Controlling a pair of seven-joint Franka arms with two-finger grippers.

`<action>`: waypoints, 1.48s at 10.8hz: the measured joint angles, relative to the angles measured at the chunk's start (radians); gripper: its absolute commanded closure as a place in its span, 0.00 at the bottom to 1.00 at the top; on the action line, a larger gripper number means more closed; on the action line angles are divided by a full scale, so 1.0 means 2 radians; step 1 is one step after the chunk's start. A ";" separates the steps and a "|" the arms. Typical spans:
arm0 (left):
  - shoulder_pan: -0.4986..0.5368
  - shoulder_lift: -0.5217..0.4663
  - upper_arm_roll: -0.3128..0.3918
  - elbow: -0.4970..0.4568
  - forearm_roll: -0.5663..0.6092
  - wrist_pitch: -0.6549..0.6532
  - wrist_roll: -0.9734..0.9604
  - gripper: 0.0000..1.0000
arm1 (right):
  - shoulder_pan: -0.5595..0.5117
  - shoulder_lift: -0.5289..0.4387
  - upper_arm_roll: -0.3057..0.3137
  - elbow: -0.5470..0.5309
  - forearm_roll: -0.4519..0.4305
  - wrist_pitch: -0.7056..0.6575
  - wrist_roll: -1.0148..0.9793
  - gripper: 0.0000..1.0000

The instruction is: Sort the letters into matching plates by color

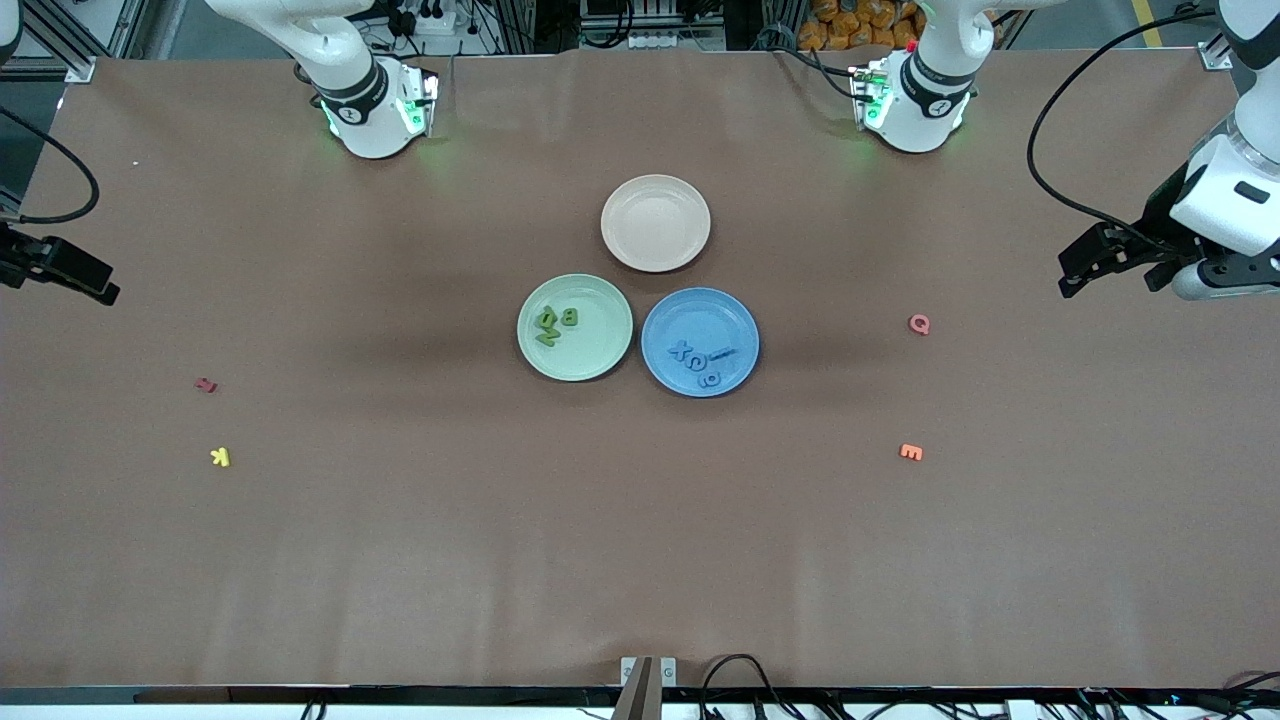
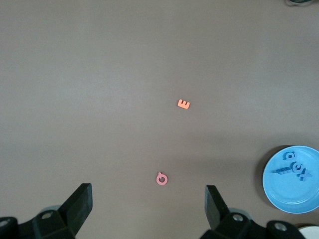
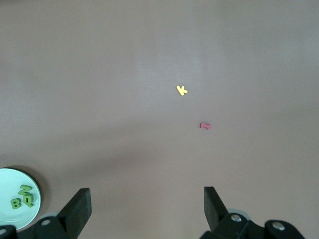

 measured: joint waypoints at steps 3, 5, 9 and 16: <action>-0.003 0.000 -0.003 0.000 0.000 -0.001 -0.002 0.00 | 0.000 0.000 0.000 0.000 0.000 0.000 0.000 0.00; -0.004 0.000 -0.003 0.000 0.000 -0.001 -0.003 0.00 | 0.000 0.000 0.000 0.000 0.000 0.000 0.000 0.00; -0.004 0.000 -0.003 0.002 0.000 -0.001 -0.015 0.00 | 0.001 0.000 0.000 0.000 0.000 0.001 0.000 0.00; -0.004 0.005 -0.003 0.016 -0.001 -0.021 -0.015 0.00 | 0.004 0.000 0.000 0.000 0.000 0.002 -0.001 0.00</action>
